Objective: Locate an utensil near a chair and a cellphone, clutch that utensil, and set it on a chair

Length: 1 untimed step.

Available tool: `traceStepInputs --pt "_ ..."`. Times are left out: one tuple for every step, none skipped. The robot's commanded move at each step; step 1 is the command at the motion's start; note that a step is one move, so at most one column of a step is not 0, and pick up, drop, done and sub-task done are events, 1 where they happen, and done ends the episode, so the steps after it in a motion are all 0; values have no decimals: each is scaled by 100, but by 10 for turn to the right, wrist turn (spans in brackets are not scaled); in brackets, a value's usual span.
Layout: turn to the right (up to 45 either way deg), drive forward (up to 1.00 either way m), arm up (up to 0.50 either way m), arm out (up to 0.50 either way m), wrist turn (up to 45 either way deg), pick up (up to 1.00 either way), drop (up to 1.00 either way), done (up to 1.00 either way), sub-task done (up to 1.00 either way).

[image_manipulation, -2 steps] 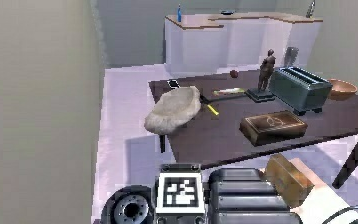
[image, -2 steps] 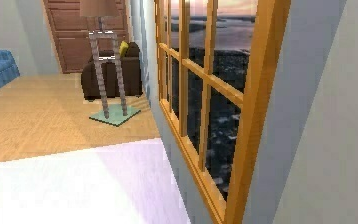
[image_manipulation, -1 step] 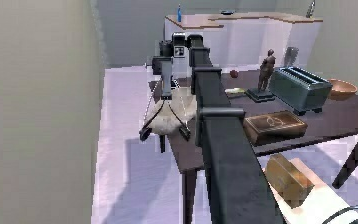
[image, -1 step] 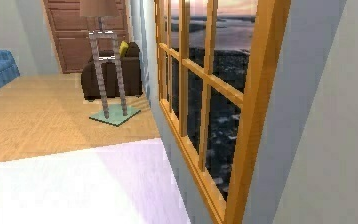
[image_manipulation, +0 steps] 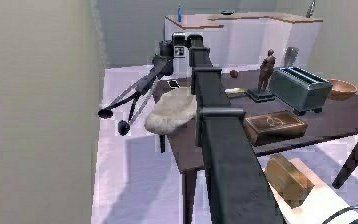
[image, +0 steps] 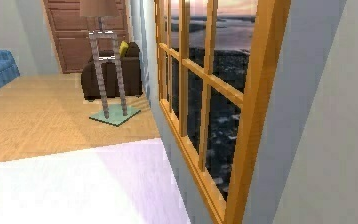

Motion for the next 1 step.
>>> traceStepInputs --pt "0 0 0 0 450 0 0 0 0"
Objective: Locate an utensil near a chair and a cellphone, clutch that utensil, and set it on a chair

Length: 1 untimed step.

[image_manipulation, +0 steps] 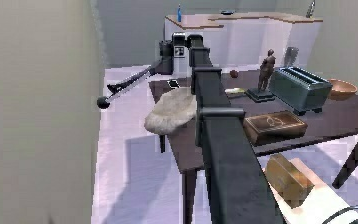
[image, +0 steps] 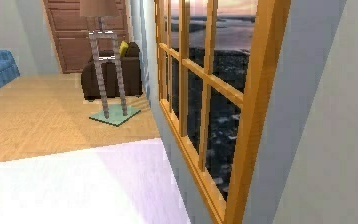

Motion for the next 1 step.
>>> traceStepInputs --pt "0 0 0 0 450 0 0 0 0"
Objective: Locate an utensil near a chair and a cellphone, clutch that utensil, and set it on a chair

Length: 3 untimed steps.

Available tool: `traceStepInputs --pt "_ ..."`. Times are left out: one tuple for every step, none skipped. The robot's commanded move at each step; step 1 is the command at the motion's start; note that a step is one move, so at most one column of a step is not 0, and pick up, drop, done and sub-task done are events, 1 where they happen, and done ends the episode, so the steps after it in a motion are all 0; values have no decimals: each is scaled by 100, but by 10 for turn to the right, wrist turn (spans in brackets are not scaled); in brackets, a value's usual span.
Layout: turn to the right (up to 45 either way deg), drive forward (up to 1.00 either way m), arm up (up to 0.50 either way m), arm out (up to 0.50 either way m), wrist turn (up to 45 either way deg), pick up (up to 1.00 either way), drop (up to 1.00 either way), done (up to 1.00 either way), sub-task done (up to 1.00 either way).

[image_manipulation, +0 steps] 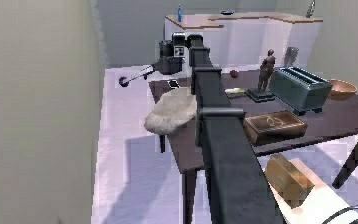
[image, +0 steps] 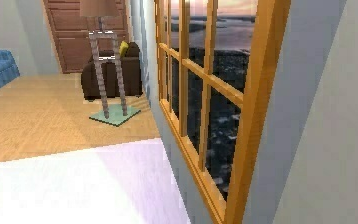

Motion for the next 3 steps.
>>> traceStepInputs --pt "0 0 0 0 360 0 0 0 0" --pt "0 0 -28 0 0 0 0 0 0" --pt "0 0 0 0 0 100 0 0 0"
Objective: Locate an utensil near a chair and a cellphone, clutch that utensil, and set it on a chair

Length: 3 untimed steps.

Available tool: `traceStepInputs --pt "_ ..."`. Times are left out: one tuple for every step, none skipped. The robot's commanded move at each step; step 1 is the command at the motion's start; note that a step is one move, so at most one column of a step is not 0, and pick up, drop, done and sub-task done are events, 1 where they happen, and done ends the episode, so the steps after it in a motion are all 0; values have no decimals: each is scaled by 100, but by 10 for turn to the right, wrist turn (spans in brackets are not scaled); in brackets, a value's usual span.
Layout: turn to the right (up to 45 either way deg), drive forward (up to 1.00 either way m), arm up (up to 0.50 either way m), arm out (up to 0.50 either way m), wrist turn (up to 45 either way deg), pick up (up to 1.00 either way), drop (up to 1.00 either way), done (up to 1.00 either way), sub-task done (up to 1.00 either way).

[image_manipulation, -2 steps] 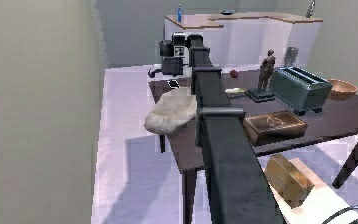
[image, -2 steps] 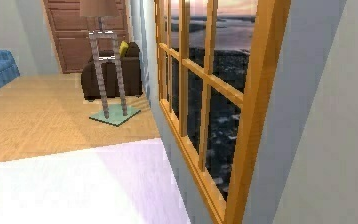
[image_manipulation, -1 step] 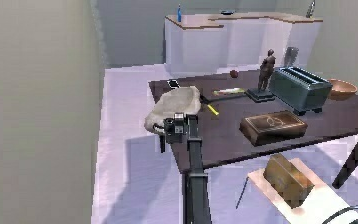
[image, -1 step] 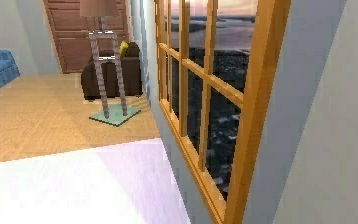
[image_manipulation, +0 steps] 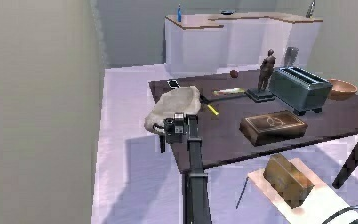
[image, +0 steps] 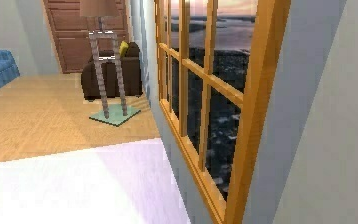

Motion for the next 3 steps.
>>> traceStepInputs --pt "0 0 10 0 0 0 0 0 0" --pt "0 0 18 0 0 0 0 0 0" --pt "0 0 0 0 -450 0 0 0 0"
